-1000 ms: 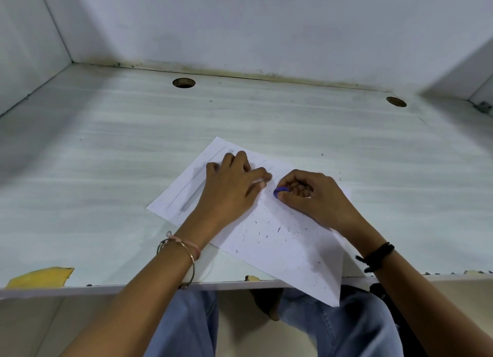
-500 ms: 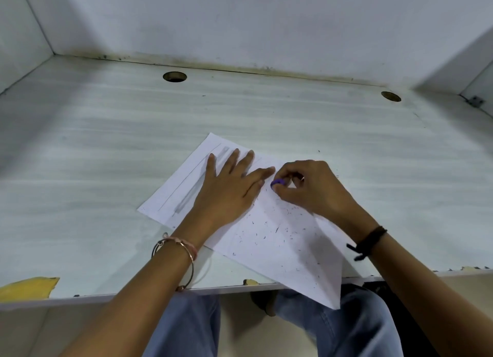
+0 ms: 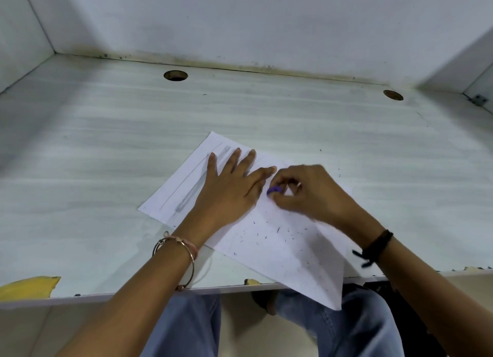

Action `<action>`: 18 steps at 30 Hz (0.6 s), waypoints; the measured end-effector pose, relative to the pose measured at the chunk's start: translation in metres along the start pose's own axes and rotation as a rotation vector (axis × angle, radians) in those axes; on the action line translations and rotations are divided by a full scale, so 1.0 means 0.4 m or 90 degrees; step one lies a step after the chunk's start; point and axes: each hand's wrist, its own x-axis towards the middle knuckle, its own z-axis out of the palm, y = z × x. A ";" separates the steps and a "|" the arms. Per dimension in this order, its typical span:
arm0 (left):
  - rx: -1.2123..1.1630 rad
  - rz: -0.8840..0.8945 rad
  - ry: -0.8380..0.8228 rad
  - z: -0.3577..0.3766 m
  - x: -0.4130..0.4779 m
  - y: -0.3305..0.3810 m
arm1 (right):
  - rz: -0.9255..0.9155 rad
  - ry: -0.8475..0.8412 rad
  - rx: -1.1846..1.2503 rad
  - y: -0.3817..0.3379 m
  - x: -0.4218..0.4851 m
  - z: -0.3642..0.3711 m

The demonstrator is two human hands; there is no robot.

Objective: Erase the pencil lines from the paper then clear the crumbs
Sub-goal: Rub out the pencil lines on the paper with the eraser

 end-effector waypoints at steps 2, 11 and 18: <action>-0.008 -0.002 0.004 0.001 -0.002 0.001 | 0.042 0.068 -0.027 0.019 0.025 -0.014; -0.008 0.001 -0.004 0.000 -0.001 0.000 | 0.046 0.033 -0.034 0.033 0.040 -0.027; 0.036 0.001 -0.020 0.000 0.001 0.000 | -0.024 -0.070 -0.002 -0.022 -0.002 0.002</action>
